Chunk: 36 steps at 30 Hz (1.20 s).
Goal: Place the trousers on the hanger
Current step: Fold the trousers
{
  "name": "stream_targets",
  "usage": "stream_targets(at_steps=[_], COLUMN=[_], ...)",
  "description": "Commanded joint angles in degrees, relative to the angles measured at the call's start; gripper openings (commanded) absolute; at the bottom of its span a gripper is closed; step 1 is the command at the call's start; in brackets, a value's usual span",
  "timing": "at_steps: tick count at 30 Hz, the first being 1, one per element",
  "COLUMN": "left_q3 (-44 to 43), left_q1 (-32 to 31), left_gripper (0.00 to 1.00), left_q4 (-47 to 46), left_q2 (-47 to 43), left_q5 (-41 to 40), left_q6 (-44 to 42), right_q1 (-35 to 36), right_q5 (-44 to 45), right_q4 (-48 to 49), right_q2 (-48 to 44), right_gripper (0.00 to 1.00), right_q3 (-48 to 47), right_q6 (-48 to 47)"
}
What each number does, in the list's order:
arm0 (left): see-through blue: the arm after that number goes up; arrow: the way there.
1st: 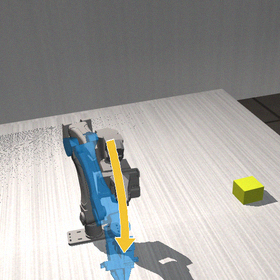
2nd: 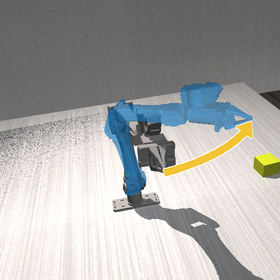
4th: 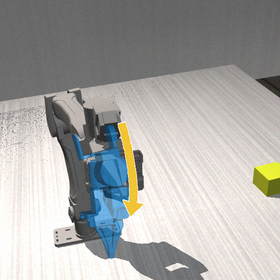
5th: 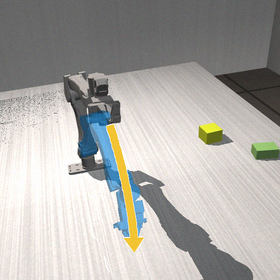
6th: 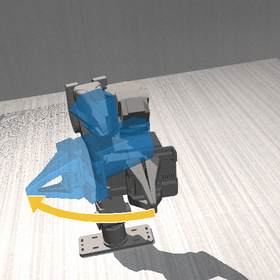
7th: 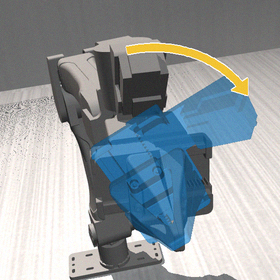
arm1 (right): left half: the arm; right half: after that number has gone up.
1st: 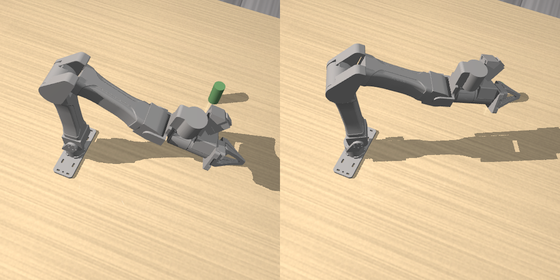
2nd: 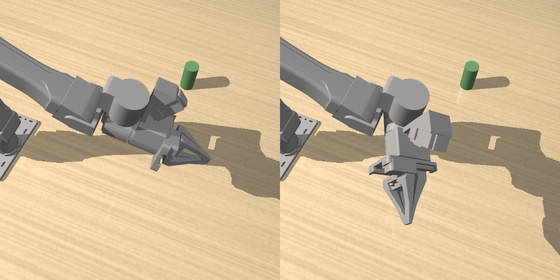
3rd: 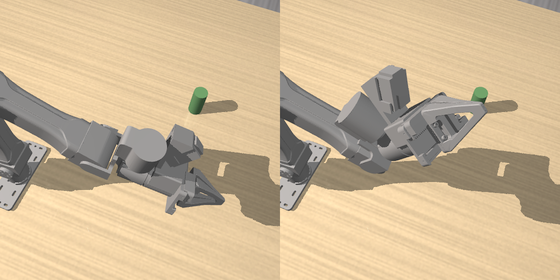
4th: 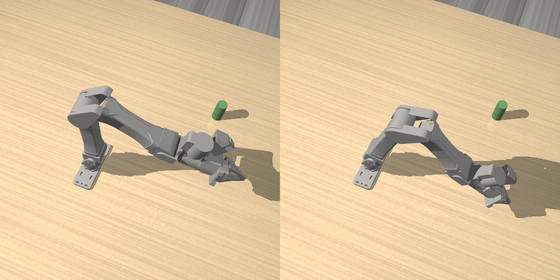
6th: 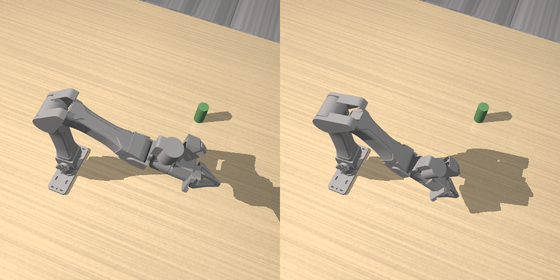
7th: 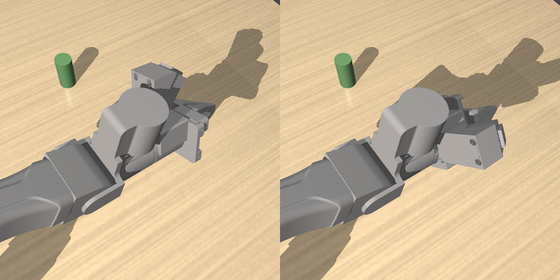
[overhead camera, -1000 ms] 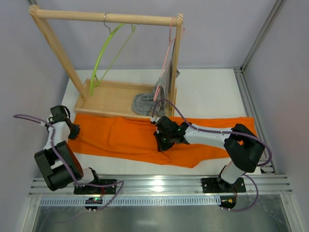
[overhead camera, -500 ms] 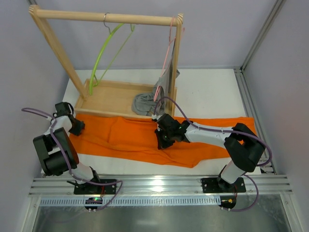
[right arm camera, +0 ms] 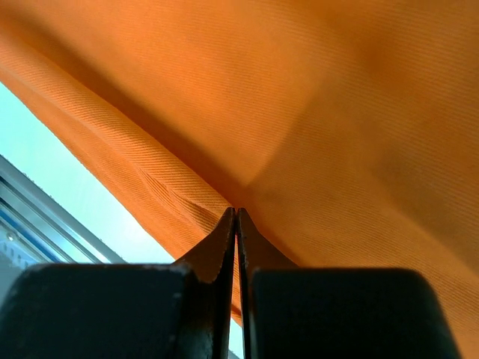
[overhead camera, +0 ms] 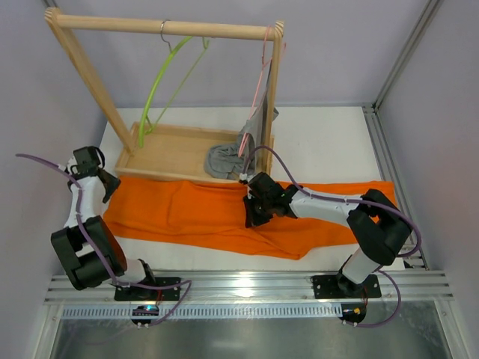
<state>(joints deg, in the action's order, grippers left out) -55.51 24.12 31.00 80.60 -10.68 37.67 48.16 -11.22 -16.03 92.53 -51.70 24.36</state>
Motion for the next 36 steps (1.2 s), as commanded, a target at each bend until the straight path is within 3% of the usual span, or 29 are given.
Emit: stream_targets(at_steps=[1,12,13,15,21,23,26,29,30,31,36], left_q3=[-1.45,8.75,8.57,8.57,12.34,12.88,12.71,9.82,8.93,7.71,3.75], left_q1=[-0.04,0.57,0.75,1.54,1.63,1.63,1.72,1.72,1.72,1.63,1.72], left_gripper=[0.43,0.34,0.38,0.53,0.55,0.52,0.40,0.20,0.05,0.01,0.01], left_q4=[4.23,5.63,7.91,10.73,6.53,4.17,2.31,2.92,4.14,4.59,7.14], left_q2=[-2.81,-11.78,-11.00,-10.11,-7.91,-6.69,-4.49,-1.24,-0.19,0.00,-2.54], left_q5=[-3.47,-8.38,-12.75,-14.28,-9.98,-8.49,-7.08,-7.34,-7.95,-8.30,-10.50], left_q6=[-3.57,4.85,6.78,9.17,10.32,10.06,9.10,7.95,7.25,6.98,5.75], right_q1=[-1.49,-3.86,-3.86,-3.86,-3.86,-3.78,-3.78,-3.78,-3.78,-3.69,-3.69], right_q5=[-2.74,-9.34,-9.34,-9.69,-9.61,-9.61,-9.34,-9.87,-10.22,-10.40,-12.15], right_q4=[4.43,5.49,5.40,5.83,6.19,5.66,4.87,4.52,4.52,4.61,4.61], right_q2=[0.02,0.81,0.72,0.55,-0.51,-1.39,-2.79,-3.50,-3.67,-3.76,-3.85], right_gripper=[0.04,0.04,0.04,0.04,0.04,0.04,0.04,0.04,0.04,0.04,0.04], right_q3=[0.11,-2.79,-2.53,-2.09,-0.07,0.55,1.34,2.13,2.31,2.92,3.71], right_q6=[0.95,1.57,1.57,1.66,2.36,1.49,0.52,0.08,-0.27,-0.45,-1.42])
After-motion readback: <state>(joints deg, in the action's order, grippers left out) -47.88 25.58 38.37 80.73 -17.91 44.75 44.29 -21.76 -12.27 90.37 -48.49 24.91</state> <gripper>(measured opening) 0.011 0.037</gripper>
